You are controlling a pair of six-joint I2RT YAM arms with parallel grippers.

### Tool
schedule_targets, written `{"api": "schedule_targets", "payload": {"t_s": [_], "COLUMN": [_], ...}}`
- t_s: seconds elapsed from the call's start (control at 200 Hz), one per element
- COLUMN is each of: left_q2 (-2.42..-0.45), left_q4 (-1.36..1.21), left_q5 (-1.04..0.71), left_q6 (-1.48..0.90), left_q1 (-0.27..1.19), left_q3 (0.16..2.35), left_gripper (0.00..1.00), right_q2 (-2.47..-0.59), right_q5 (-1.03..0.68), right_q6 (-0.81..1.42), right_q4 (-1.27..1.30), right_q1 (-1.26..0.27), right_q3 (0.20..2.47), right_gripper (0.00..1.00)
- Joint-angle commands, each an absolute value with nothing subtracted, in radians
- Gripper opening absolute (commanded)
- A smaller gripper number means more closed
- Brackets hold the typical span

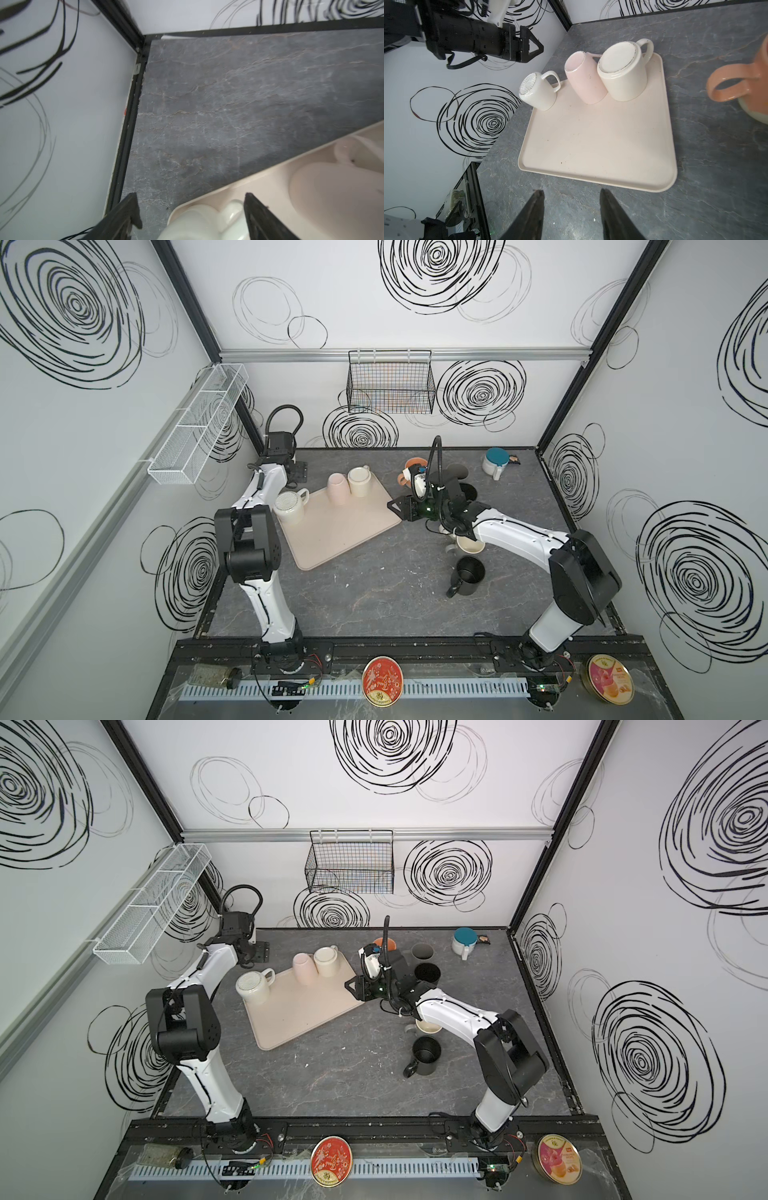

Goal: Turn the mug right side up
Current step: 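Release the orange mug and move the left gripper toward the white mug on the tray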

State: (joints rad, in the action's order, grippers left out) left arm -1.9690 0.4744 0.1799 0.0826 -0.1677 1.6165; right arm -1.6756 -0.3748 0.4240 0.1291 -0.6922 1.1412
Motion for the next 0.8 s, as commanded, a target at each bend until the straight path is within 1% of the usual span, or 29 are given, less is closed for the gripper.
{"api": "schedule_targets", "payload": {"t_s": [0.0,0.145,0.35,0.525,0.69,0.795], "left_q2": [-2.002,-2.003,-2.011,-1.977,-1.951,-1.896], "left_q4": [0.52,0.505,0.565,0.56,0.579,0.573], "left_q5": [0.127,0.052,-0.011,-0.073,-0.083,-0.08], "left_q6": [0.044,0.046,0.018,-0.013,-0.004,-0.005], "left_q1": [-0.206,-0.222,-0.212,-0.207,-0.183,-0.15], "left_q3": [1.663,1.638,1.614,1.539,1.489,1.43], "left_gripper": [0.84,0.82,0.8,0.78,0.76,0.74], "right_q2": [-1.696,-1.715,-1.715,-1.7,-1.681,-1.673], "right_q5": [-0.381,-0.384,-0.389,-0.399,-0.4,-0.404], "right_q6": [0.411,0.409,0.41,0.409,0.409,0.41], "right_q4": [0.123,0.114,0.118,0.114,0.116,0.125], "right_q1": [-0.698,-0.698,-0.698,-0.699,-0.698,-0.698], "right_q3": [1.179,1.199,1.202,1.179,1.157,1.142], "right_gripper": [0.48,0.48,0.48,0.48,0.48,0.48]}}
